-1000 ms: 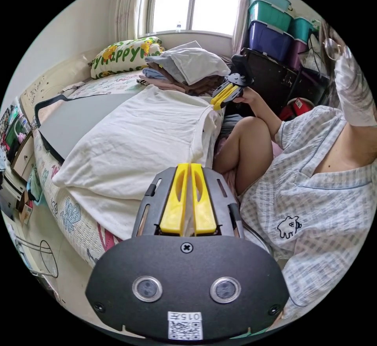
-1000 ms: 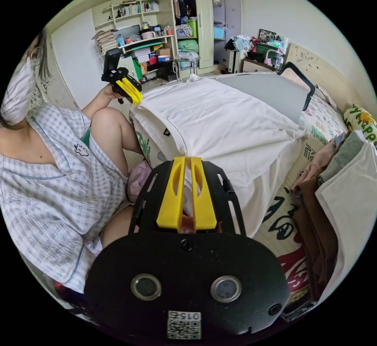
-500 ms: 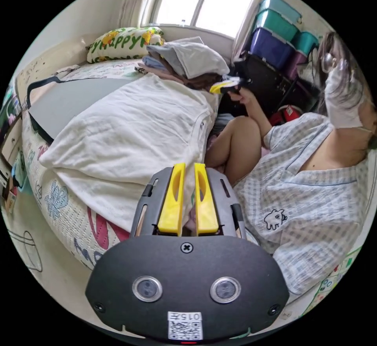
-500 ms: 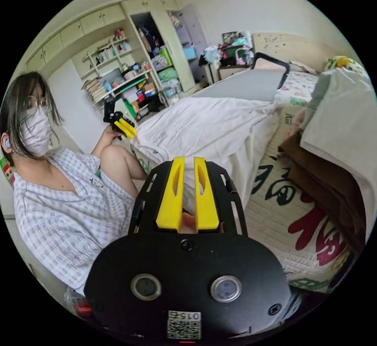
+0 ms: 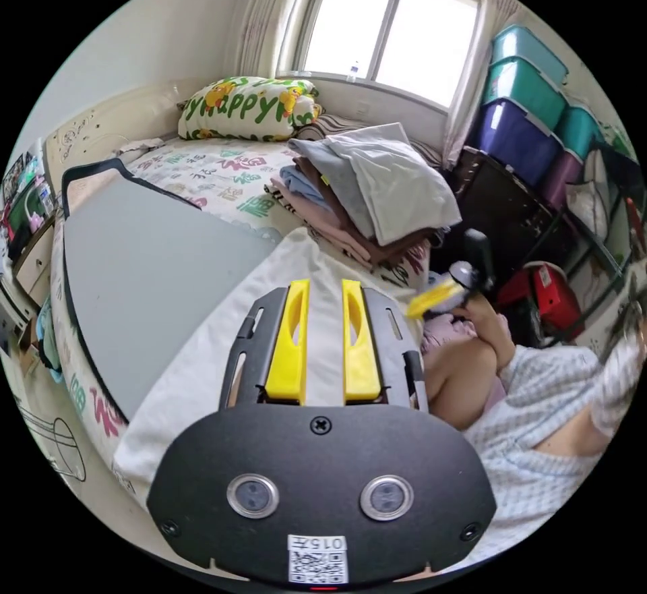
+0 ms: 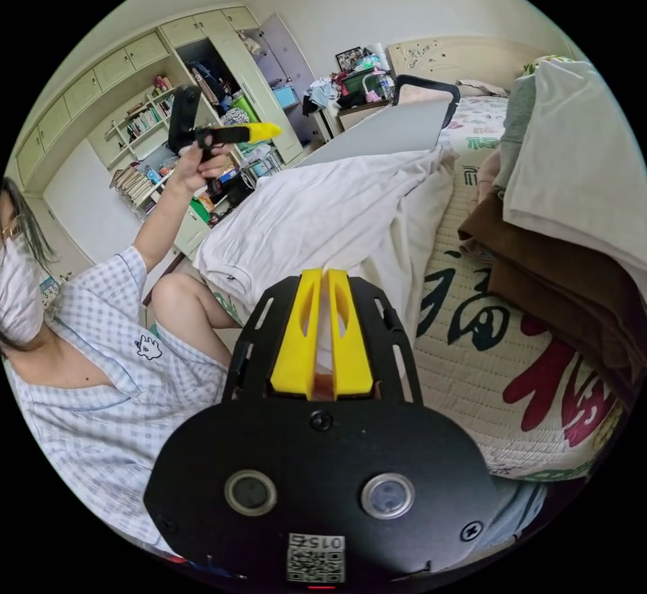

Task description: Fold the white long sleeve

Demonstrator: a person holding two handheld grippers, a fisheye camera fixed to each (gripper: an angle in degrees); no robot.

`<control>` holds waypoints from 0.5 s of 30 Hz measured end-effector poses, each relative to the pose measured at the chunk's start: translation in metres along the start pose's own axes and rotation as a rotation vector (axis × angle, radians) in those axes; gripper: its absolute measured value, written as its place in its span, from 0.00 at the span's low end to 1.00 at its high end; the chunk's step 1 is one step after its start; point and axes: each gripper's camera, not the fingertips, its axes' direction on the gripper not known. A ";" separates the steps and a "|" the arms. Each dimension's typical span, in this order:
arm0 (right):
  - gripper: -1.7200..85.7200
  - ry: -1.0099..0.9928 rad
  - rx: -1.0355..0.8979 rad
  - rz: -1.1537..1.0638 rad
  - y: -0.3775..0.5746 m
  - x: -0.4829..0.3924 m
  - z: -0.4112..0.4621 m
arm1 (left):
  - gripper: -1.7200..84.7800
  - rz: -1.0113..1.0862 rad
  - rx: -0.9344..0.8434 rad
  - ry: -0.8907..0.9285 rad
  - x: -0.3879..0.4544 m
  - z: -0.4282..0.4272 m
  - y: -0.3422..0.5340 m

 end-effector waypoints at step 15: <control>0.01 -0.087 0.021 -0.080 0.026 0.021 -0.021 | 0.07 -0.068 -0.298 -0.198 0.016 0.152 -0.143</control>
